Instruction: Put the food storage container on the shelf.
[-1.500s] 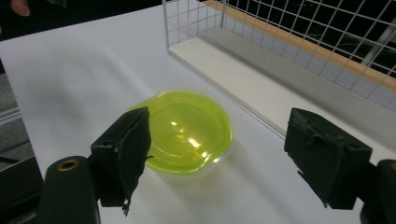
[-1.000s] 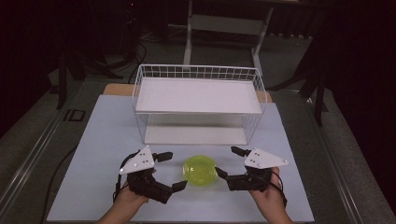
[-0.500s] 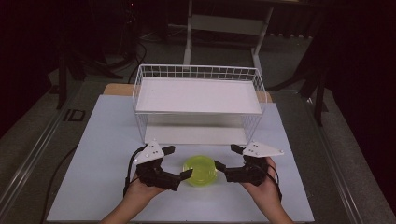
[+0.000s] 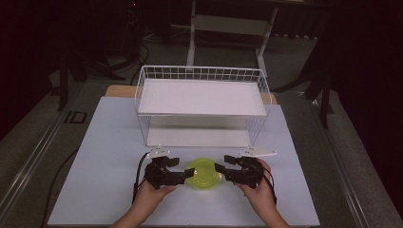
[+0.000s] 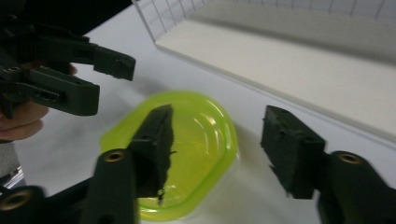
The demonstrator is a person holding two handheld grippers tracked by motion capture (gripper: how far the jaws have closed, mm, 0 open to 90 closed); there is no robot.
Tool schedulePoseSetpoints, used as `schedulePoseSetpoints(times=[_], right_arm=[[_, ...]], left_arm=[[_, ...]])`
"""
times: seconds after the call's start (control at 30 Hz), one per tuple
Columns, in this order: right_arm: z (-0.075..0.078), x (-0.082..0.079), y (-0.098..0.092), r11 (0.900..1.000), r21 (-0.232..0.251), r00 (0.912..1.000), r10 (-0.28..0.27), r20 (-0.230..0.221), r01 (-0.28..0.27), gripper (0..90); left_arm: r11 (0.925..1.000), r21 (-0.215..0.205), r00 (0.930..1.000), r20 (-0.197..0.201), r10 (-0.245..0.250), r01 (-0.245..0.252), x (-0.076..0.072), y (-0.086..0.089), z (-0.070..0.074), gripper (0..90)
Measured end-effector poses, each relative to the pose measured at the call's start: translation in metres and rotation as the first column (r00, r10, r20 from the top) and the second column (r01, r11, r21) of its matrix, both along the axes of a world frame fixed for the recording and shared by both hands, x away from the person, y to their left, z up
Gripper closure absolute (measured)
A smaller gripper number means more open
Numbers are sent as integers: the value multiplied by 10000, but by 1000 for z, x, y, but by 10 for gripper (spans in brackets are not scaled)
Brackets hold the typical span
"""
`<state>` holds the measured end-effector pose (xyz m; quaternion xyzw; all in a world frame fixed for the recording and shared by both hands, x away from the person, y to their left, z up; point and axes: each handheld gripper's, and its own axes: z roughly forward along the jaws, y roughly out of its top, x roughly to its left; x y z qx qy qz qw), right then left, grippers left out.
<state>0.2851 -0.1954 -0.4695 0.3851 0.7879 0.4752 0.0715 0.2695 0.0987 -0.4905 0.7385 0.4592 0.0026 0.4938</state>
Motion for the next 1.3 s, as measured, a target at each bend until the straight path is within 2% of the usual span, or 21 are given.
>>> schedulePoseSetpoints(times=[0.13,0.2,0.33,0.43,0.5,0.53,0.63,0.73,0.83,0.97,1.03,1.17,1.23,1.3], right_arm=[[-8,3,-3,9997,125,9969,-178,-766,188,520],[-12,4,-4,9997,92,9929,-232,-1166,245,540],[-20,7,-5,9984,277,9763,-429,-2119,499,595],[-24,9,-3,9980,301,9635,-460,-2638,558,645],[-26,10,-2,9976,447,9543,-369,-2965,524,676],[-25,10,-1,9978,450,9516,-334,-3055,495,688],[-22,8,2,9986,325,9558,-308,-2925,421,723],[-19,5,4,9980,442,9556,-300,-2930,448,746],[-16,2,6,9985,301,9590,-354,-2812,457,761],[-12,-3,8,9977,480,9563,-327,-2904,487,786],[-9,-6,8,9975,518,9577,-314,-2859,482,797],[-4,-12,12,9992,240,9636,-249,-2661,324,799],[-2,-14,14,9993,71,9665,-334,-2543,364,804],[1,-14,13,9991,239,9665,-285,-2550,357,804]], left_arm=[[9996,-143,9971,-732,212,-223,3,2,-6,343],[9993,-168,9949,-960,304,-322,4,3,-9,371],[9996,-179,9909,-1333,194,-220,4,1,-15,446],[9993,-377,9864,-1643,-68,6,3,-1,-18,521],[9991,-389,9852,-1699,-248,185,3,-3,-18,589],[9994,-308,9860,-1656,-200,151,2,-4,-18,590],[9994,-336,9881,-1533,-130,79,0,-4,-17,607],[9982,-577,9861,-1646,-227,134,-1,-2,-16,714],[9993,-273,9868,-1592,-294,254,-4,-3,-12,729],[9998,-158,9847,-1735,-182,157,-9,-1,-8,761],[10000,-54,9855,-1697,-52,43,-12,-1,-7,778],[9991,-377,9832,-1824,104,-175,-11,4,-5,809],[9998,-175,9866,-1631,53,-83,-11,3,0,810],[9998,-202,9877,-1564,-13,-18,-11,3,6,810]])
